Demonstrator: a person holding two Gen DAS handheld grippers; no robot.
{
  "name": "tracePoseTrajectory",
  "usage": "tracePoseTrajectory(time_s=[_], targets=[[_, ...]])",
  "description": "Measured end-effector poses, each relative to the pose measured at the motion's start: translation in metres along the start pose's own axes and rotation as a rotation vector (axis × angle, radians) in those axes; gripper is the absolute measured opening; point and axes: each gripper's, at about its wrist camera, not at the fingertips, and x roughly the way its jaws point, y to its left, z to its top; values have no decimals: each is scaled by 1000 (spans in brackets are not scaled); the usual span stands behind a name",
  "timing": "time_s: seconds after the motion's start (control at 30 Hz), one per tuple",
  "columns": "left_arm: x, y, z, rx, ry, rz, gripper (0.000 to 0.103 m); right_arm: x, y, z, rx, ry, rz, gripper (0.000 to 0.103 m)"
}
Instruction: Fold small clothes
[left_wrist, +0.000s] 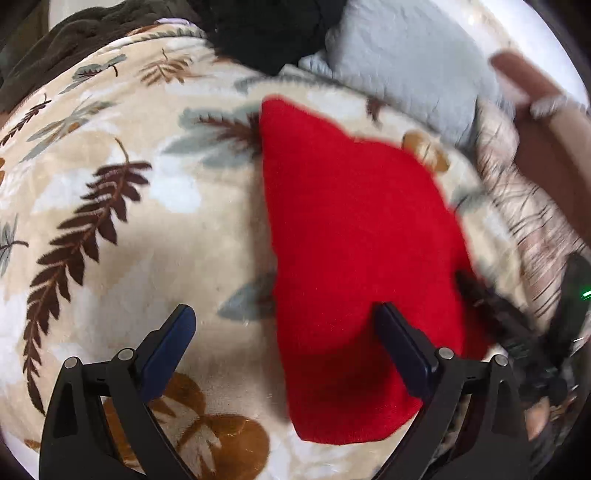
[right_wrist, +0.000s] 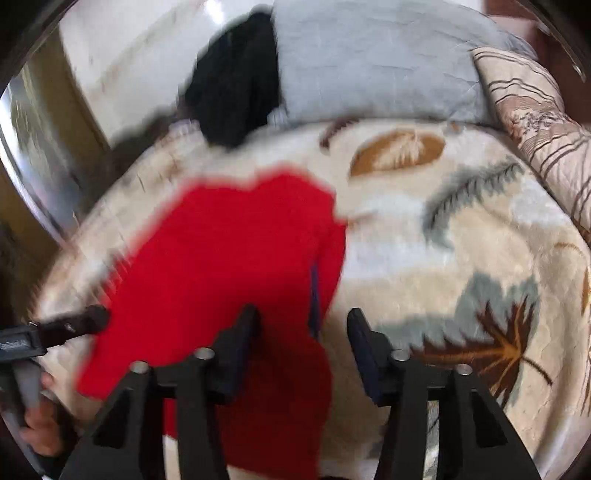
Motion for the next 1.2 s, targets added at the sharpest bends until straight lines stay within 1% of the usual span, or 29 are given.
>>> tracePoseTrajectory(time_s=[0.03, 0.07, 0.13, 0.17, 0.2, 0.23, 0.27, 0.3, 0.33, 0.37, 0.47, 0.53, 0.63, 0.7, 0.77, 0.83, 0.97, 1.1, 1.2], targets=[[-6, 1, 0, -11, -10, 2, 99, -3, -1, 2, 13, -17, -15, 63], [-16, 0, 0, -14, -23, 10, 99, -9, -3, 6, 35, -10, -36, 63], [-29, -4, -2, 17, -58, 33, 99, -26, -2, 10, 54, -17, -42, 64], [-36, -8, -7, 50, -79, 66, 99, -33, 0, 7, 40, -22, -56, 68], [-37, -11, -11, 71, -87, 85, 99, -37, 1, 4, 17, -11, -79, 74], [-38, -14, -16, 91, -90, 103, 99, -35, 2, -1, -12, 27, -116, 89], [-36, -16, -20, 112, -86, 120, 99, -25, 2, -7, -54, 113, -169, 93], [-33, -18, -25, 127, -79, 135, 99, -17, 3, -14, -88, 172, -206, 93], [-32, -19, -28, 135, -75, 147, 99, -15, 2, -22, -112, 193, -216, 93], [-33, -20, -32, 137, -76, 156, 99, -21, 0, -24, -99, 172, -209, 93], [-44, -23, -38, 136, -93, 149, 99, -49, -3, -20, -44, 121, -223, 94], [-50, -25, -42, 139, -104, 148, 99, -67, -1, -18, -51, 90, -220, 94], [-58, -28, -50, 147, -113, 153, 99, -92, 5, -19, -84, 68, -260, 102], [-63, -30, -56, 145, -127, 151, 99, -106, 11, -24, -100, 53, -267, 103], [-70, -32, -62, 148, -147, 152, 99, -116, 15, -31, -118, 35, -256, 103], [-76, -35, -66, 159, -163, 161, 99, -120, 18, -39, -145, 32, -270, 103], [-85, -38, -74, 175, -188, 175, 99, -123, 27, -53, -187, 8, -341, 103], [-89, -37, -81, 172, -197, 184, 99, -132, 30, -57, -177, -10, -343, 103], [-94, -36, -88, 172, -214, 191, 99, -135, 33, -59, -184, -19, -368, 103]])
